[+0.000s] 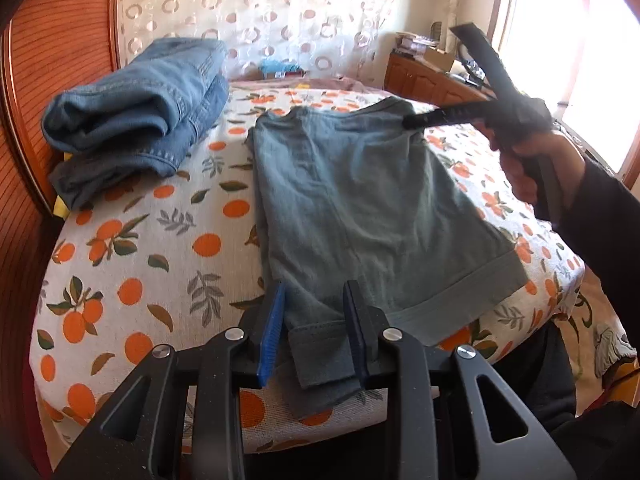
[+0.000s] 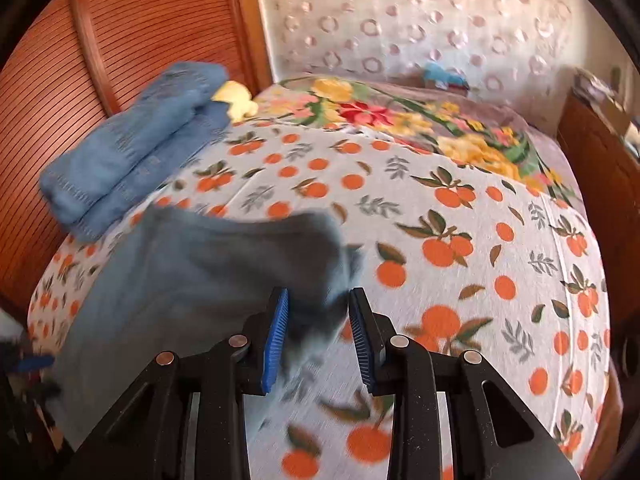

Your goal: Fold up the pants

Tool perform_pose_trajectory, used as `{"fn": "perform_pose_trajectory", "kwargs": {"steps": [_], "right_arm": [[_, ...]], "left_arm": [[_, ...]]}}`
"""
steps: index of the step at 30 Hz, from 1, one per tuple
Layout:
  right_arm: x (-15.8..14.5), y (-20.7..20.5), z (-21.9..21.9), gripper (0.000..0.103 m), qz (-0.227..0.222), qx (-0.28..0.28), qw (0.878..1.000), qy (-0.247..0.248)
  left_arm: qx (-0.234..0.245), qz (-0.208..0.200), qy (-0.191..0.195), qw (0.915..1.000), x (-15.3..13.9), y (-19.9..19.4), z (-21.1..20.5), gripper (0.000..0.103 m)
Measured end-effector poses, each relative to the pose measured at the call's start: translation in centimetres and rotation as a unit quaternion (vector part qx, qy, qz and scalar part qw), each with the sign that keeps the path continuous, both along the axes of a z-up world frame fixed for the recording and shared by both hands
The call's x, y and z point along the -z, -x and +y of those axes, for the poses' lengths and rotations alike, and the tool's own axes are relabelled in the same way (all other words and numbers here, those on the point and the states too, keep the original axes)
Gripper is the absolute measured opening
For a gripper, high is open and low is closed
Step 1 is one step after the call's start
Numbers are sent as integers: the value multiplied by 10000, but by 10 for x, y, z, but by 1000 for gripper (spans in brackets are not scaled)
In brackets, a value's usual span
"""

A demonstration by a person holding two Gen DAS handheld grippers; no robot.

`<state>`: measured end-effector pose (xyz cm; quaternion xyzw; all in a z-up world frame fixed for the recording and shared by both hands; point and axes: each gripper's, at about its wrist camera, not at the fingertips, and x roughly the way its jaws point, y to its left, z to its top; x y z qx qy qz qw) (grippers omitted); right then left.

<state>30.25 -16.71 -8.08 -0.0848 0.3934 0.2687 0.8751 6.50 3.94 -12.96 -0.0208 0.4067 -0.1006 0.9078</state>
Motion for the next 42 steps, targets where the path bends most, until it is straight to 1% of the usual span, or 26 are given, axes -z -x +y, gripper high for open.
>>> {"fn": "perform_pose_trajectory", "kwargs": {"steps": [3, 4, 5, 7, 9, 12, 13, 15, 16, 17, 19, 22, 25, 26, 27, 29, 33, 35, 38, 42], "right_arm": [[4, -23, 6, 32, 356, 38, 9990, -271], [5, -28, 8, 26, 407, 91, 9987, -303], [4, -32, 10, 7, 348, 139, 9987, -338], [-2, -37, 13, 7, 127, 183, 9987, -449], [-4, -39, 15, 7, 32, 287, 9983, -505], [-9, -32, 20, 7, -355, 420, 9977, -384], [-7, -29, 20, 7, -385, 400, 9978, -365], [-4, -24, 18, 13, -329, 426, 9982, -268], [-3, -22, 16, 19, -318, 485, 9981, -183], [-3, -19, 14, 19, -311, 495, 9982, -159], [-6, -4, 7, 19, -279, 362, 9987, -222], [-11, 28, 0, 19, -352, 219, 9989, -240], [-14, 66, -13, 19, -389, 100, 9989, -244], [-15, 80, -18, 20, -416, 63, 9988, -260], [-15, 90, -22, 20, -429, 33, 9987, -269], [-13, 117, -29, 20, -435, -22, 9988, -242], [-5, 162, -44, 20, -232, -74, 9990, -379], [-3, 179, -47, 20, -256, -98, 9988, -398], [0, 197, -51, 20, -154, -221, 9980, -576], [2, 217, -50, 20, -240, -220, 9984, -454]], "left_arm": [[-23, 116, -43, 9999, 7, -3, 1, 31], [-20, 153, -50, 9999, 9, -4, 1, 31], [-12, 139, -55, 9999, 10, -3, 1, 31], [11, 109, -90, 9999, 10, -1, 0, 31], [25, 81, -128, 9999, 11, -1, 0, 31], [21, 47, -142, 9999, 11, 0, 0, 31], [12, 35, -123, 9999, 11, 1, 0, 31], [-5, 20, -102, 9999, 11, 1, 0, 31], [-10, 19, -104, 9999, 12, 0, 0, 31], [-12, 18, -110, 9999, 11, 0, 0, 32], [-6, 15, -109, 9999, 11, 1, -1, 32], [17, 5, -83, 10000, 11, 2, -1, 35], [-2, 25, -123, 9999, 10, 2, -3, 40], [-56, 47, -155, 9999, 10, 2, -3, 44], [-110, 64, -148, 9998, 9, 2, -2, 45], [-128, 54, -34, 9999, 8, 5, 1, 45], [-141, 44, -15, 9999, 6, 17, 6, 45], [-142, 57, -7, 9999, 5, 22, 9, 45], [-138, 88, -16, 9999, 6, 27, 11, 45], [-71, 85, -38, 9999, 8, 29, 8, 45]]}}
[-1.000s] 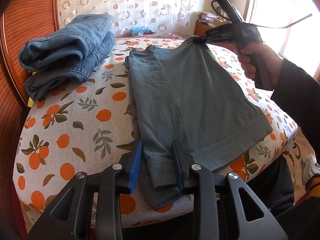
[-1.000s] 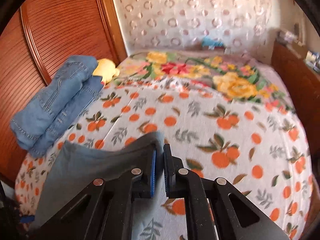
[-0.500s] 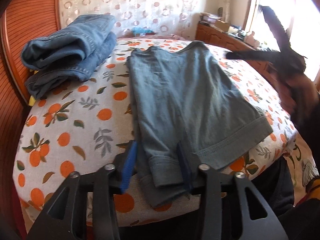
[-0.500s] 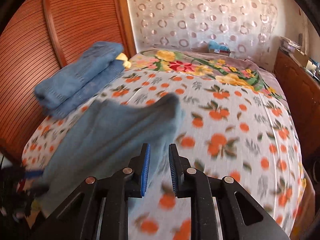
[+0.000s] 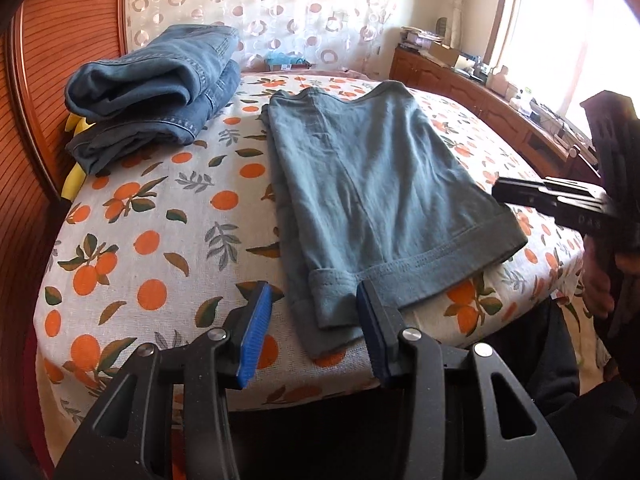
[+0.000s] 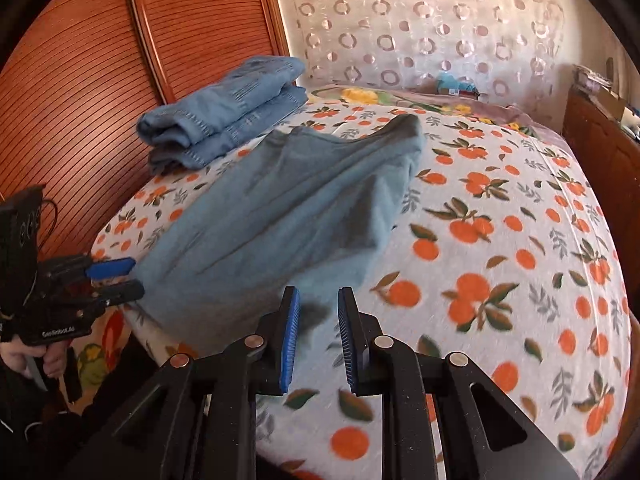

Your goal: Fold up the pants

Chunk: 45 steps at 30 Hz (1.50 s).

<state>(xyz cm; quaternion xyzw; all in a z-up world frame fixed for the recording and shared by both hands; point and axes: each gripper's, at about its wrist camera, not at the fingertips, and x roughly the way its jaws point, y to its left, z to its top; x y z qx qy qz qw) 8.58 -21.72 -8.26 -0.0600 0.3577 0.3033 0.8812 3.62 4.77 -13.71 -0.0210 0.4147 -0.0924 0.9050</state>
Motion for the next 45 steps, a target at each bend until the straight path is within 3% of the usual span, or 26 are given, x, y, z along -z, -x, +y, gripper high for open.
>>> {"fn": "perform_pose_trajectory", "kwargs": {"steps": [6, 14, 29, 36, 45], "right_arm": [[6, 8, -6, 23, 25, 149, 9998, 151], [0, 12, -6, 31, 139, 158, 9997, -78], [5, 22, -5, 33, 368, 92, 9990, -257], [13, 22, -1, 33, 496, 39, 9985, -205], [17, 23, 2, 33, 560, -11, 9984, -114]], "left_arm": [[49, -30, 80, 10000, 1, 2, -2, 35], [-59, -42, 147, 9999, 3, 9, 0, 35], [-166, -212, 84, 9996, 4, 10, -5, 30], [-175, -367, 14, 9992, 3, 14, -8, 21], [-181, -419, -68, 9989, 5, 15, -10, 21]]}}
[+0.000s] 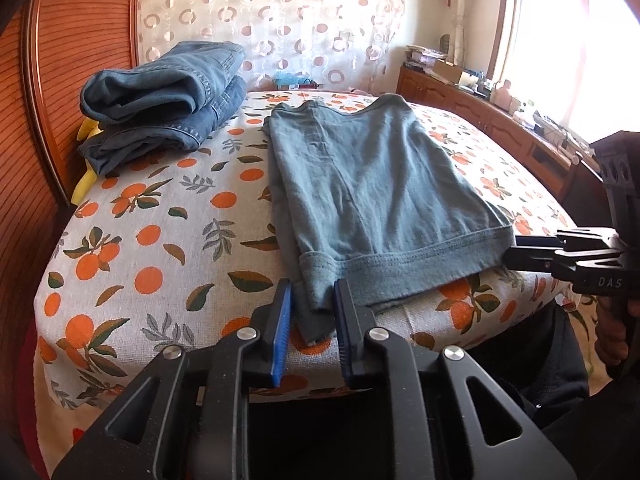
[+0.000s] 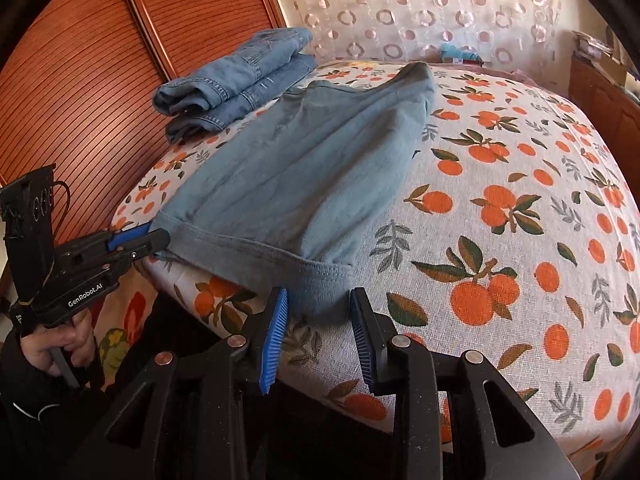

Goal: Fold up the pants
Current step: 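Grasp the leg hem with the left gripper and fold it toward the waistband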

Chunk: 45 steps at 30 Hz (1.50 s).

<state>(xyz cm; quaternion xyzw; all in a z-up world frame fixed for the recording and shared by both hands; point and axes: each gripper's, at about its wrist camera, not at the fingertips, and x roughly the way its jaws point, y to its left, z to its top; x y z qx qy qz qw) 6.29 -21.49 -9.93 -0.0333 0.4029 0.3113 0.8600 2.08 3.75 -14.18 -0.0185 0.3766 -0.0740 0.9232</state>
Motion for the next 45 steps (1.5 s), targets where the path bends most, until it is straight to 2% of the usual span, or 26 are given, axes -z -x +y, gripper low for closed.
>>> {"fn": "perform_pose_trajectory", "kwargs": {"steps": [2, 5, 8, 19, 28, 34, 45], "right_arm": [[1, 2, 0, 20, -37, -19, 10000, 34], [0, 3, -1, 8, -28, -100, 9999, -27], [-1, 4, -5, 6, -3, -144, 9998, -109], [-25, -2, -10, 5, -327, -205, 9989, -258], [-50, -44, -9, 5, -625, -103, 9971, -414], [-49, -77, -4, 5, -471, -25, 9978, -460], [-42, -147, 11, 5, -32, 126, 9989, -451]], "left_arm": [[6, -5, -84, 10000, 0, 1, -3, 21], [116, -12, -80, 9999, -2, 2, -6, 11], [155, -12, -43, 9999, -4, 5, -8, 10], [204, -198, 115, 9995, -29, -7, -6, 10], [245, -505, 66, 9984, -54, -59, -4, 10], [263, -593, 76, 9979, -64, -103, 0, 10], [275, -298, -82, 9991, -57, -167, -3, 10]]}}
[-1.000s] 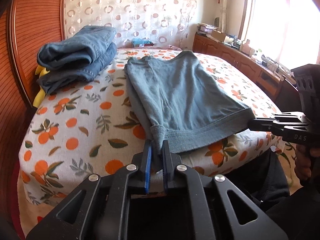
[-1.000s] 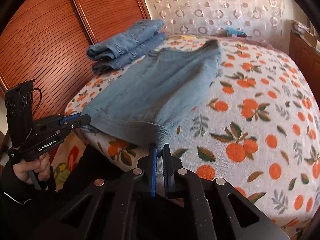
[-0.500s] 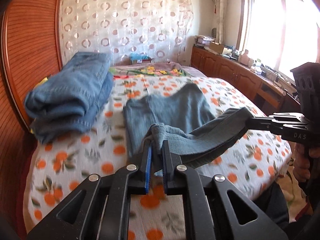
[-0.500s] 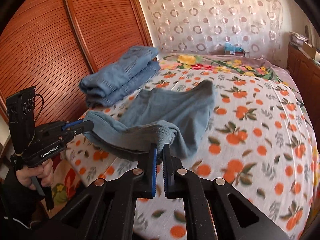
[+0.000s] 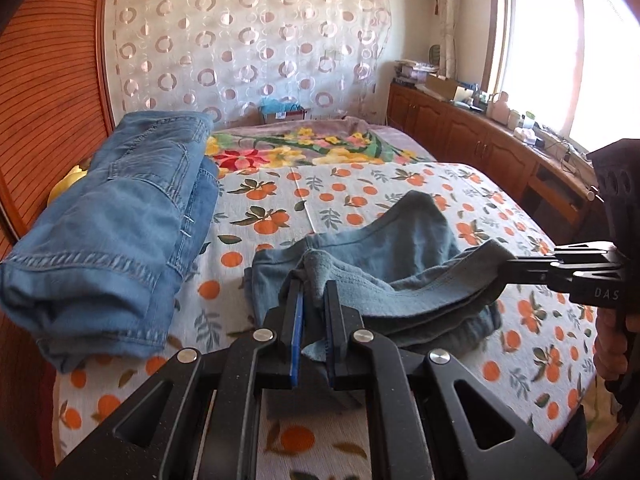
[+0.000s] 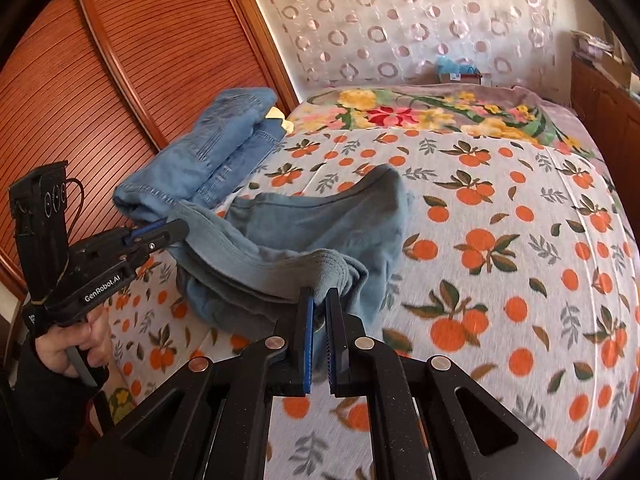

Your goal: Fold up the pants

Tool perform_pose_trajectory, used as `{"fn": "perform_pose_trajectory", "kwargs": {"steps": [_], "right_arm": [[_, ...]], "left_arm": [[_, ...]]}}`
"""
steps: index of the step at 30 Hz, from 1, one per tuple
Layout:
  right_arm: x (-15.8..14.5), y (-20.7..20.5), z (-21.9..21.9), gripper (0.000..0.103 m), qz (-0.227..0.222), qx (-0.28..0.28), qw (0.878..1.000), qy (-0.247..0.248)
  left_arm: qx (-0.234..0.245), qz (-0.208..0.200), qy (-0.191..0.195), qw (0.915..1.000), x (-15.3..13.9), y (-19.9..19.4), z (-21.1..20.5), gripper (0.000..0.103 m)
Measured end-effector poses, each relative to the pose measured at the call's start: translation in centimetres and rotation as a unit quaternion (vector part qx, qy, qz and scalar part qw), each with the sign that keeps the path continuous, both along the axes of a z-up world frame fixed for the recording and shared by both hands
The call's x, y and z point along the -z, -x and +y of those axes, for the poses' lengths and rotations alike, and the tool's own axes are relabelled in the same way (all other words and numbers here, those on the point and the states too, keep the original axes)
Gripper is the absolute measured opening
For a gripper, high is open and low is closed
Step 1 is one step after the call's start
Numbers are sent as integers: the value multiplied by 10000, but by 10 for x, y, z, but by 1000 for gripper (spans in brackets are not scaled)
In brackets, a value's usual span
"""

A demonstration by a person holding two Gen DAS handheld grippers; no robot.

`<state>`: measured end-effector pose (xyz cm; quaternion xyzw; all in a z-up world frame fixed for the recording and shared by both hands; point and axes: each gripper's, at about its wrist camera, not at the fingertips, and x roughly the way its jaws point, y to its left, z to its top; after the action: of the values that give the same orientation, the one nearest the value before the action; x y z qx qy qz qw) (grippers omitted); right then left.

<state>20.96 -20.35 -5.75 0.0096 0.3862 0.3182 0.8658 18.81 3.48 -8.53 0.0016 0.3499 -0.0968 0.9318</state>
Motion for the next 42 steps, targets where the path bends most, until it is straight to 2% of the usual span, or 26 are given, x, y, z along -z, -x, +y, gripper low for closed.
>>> {"fn": "perform_pose_trajectory", "kwargs": {"steps": [12, 20, 22, 24, 26, 27, 32, 34, 42], "right_arm": [[10, -47, 3, 5, -274, 101, 9995, -77], [16, -62, 6, 5, -428, 230, 9988, -44], [17, -61, 5, 5, -441, 241, 9987, -49], [16, -58, 3, 5, -467, 222, 9987, -46], [16, -53, 1, 6, -470, 177, 9987, -50], [15, -51, 0, 7, -514, 160, 9985, -29], [6, -30, -7, 33, -772, 109, 9969, 73], [5, -25, -8, 40, -830, -1, 9965, 97], [17, -36, 8, 46, -616, -496, 9954, 543]], "left_arm": [[-13, 160, -113, 9998, 10, -44, 1, 10], [-58, 268, -48, 9996, 12, -55, 2, 11], [-26, 275, -32, 9996, 10, -53, 3, 14], [-21, 262, -14, 9997, 7, -49, 4, 27], [6, 200, 53, 9998, 3, -41, 7, 36], [9, 147, 79, 9999, 0, -35, 9, 38], [32, 73, 128, 9999, -4, -19, 15, 43], [46, 124, 78, 9999, 1, -18, 14, 43], [179, 414, -75, 9990, 22, -24, 6, 44]]}}
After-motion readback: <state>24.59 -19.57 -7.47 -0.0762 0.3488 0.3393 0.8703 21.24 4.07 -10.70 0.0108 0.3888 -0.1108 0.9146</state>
